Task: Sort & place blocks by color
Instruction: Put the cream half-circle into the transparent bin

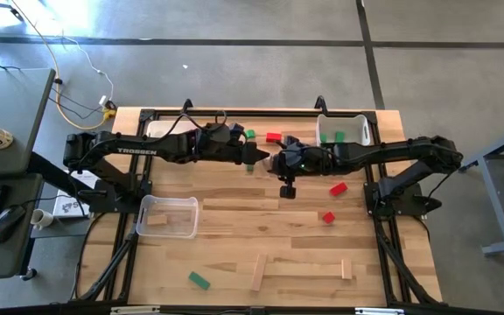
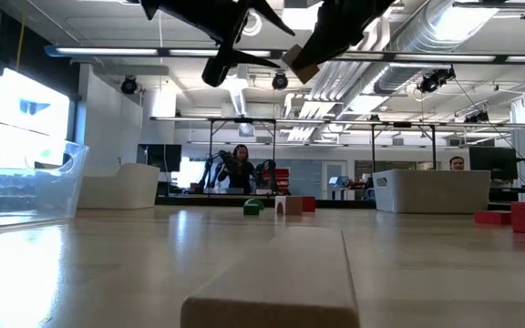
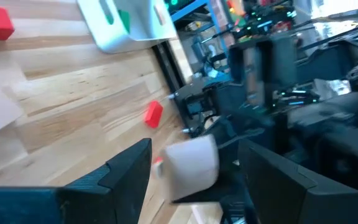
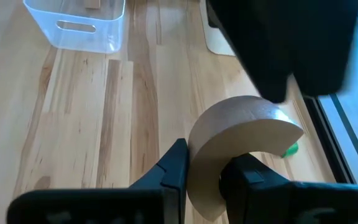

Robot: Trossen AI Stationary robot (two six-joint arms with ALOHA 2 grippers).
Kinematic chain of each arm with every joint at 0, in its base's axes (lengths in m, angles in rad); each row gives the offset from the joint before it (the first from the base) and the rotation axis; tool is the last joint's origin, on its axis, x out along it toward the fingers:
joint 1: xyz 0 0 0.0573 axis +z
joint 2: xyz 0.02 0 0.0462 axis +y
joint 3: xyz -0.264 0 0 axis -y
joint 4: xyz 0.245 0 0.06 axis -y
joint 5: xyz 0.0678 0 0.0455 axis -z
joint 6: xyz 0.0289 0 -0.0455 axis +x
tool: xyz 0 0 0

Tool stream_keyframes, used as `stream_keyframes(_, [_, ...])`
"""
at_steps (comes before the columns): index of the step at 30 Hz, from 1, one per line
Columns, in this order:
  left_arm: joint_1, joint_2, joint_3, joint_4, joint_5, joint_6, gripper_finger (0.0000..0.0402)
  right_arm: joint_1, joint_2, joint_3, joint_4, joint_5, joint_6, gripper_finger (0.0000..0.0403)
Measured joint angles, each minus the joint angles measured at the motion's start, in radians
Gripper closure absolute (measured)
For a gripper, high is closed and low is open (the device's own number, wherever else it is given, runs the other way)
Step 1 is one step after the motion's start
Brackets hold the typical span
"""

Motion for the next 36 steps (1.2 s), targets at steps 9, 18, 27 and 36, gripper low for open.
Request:
stream_keyframes(9, [0.0,0.0,0.0,-0.085,0.003,0.018,0.0174,0.0,0.047,0.0,0.05,-0.001,0.006,0.0359])
stream_keyframes(18, [0.0,0.0,0.0,-0.096,0.001,0.019,0.0174,0.0,0.047,0.0,0.083,-0.001,0.008,0.0359])
stream_keyframes(27, [0.001,0.0,0.002,-0.103,0.019,0.025,0.0176,0.0,0.048,0.0,0.128,0.005,0.005,0.0359])
stream_keyframes(36, [0.0,0.0,0.002,-0.097,0.023,0.056,0.0251,0.0,0.049,0.0,0.115,0.022,0.023,0.0359])
